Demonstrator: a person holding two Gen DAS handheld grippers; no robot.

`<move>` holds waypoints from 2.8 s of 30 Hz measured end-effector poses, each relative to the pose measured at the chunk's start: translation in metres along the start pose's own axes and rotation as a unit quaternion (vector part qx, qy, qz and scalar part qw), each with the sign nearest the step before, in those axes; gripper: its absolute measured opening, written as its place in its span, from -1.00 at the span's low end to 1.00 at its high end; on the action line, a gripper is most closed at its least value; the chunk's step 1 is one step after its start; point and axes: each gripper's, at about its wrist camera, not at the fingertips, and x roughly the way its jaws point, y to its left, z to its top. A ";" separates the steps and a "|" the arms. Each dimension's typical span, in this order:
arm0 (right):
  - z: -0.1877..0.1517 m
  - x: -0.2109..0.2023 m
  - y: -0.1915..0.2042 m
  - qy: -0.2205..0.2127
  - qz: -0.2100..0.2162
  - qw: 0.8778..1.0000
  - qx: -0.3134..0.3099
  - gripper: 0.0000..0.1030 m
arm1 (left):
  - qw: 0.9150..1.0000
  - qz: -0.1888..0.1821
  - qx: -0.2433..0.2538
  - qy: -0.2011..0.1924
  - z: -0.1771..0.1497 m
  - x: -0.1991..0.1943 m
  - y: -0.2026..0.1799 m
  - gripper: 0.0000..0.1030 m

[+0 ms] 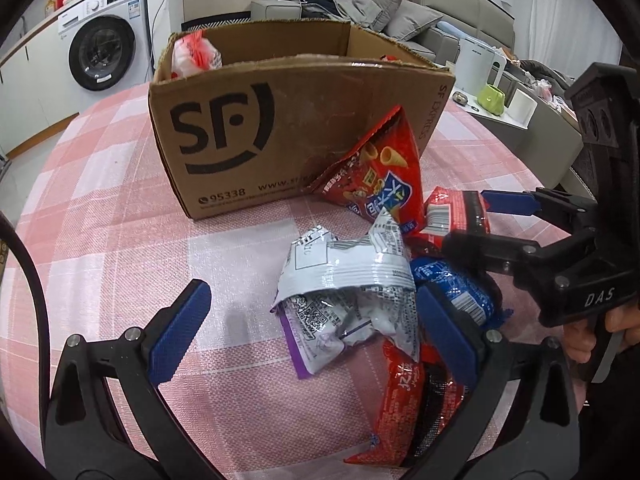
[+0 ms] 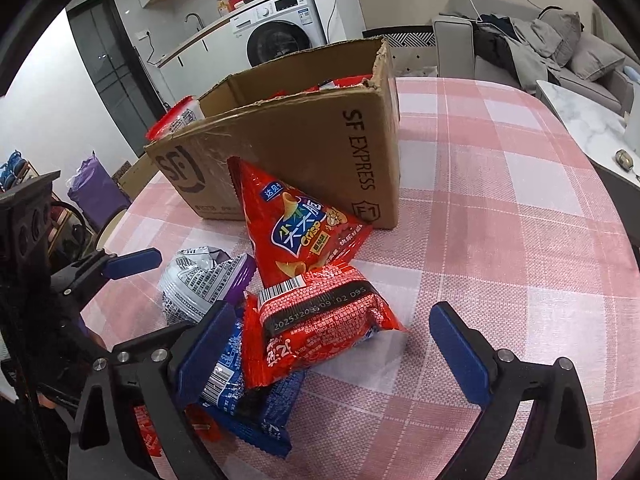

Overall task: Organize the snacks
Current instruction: 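Grasp the silver bag with the left tool while the right tool grasps the red pack, then lift the silver bag with the left tool while the right tool lifts the red pack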

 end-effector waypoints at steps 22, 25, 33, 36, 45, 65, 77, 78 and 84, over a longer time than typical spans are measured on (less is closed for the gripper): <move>0.000 0.004 -0.003 -0.008 0.032 0.999 0.015 0.34 | 0.998 -0.060 -0.024 -0.009 0.001 0.010 0.020 0.03; 0.000 0.004 -0.003 -0.008 0.032 0.999 0.015 0.33 | 0.998 -0.060 -0.020 -0.012 0.003 0.009 0.019 0.01; 0.002 0.011 -0.013 -0.003 0.058 0.997 0.048 0.33 | 0.998 -0.055 -0.010 -0.014 -0.001 0.006 0.014 0.01; 0.002 0.012 -0.013 -0.005 0.059 0.997 0.049 0.20 | 0.998 -0.053 -0.007 -0.015 -0.002 0.006 0.012 0.01; 0.002 0.002 -0.014 -0.021 0.071 0.996 0.045 -0.08 | 0.998 -0.054 -0.011 -0.021 -0.001 0.001 0.016 0.00; 0.007 -0.022 -0.016 -0.047 0.081 0.995 0.045 -0.08 | 0.997 -0.060 0.001 -0.045 0.005 -0.033 0.026 -0.03; 0.009 -0.029 -0.016 -0.054 0.082 0.994 0.044 -0.08 | 0.996 -0.069 0.011 -0.047 0.005 -0.048 0.033 -0.04; 0.009 -0.029 -0.016 -0.054 0.083 0.994 0.044 -0.08 | 0.996 -0.070 0.012 -0.048 0.005 -0.048 0.032 -0.04; 0.009 -0.033 -0.016 -0.058 0.084 0.994 0.043 -0.08 | 0.996 -0.074 0.016 -0.056 0.005 -0.057 0.031 -0.04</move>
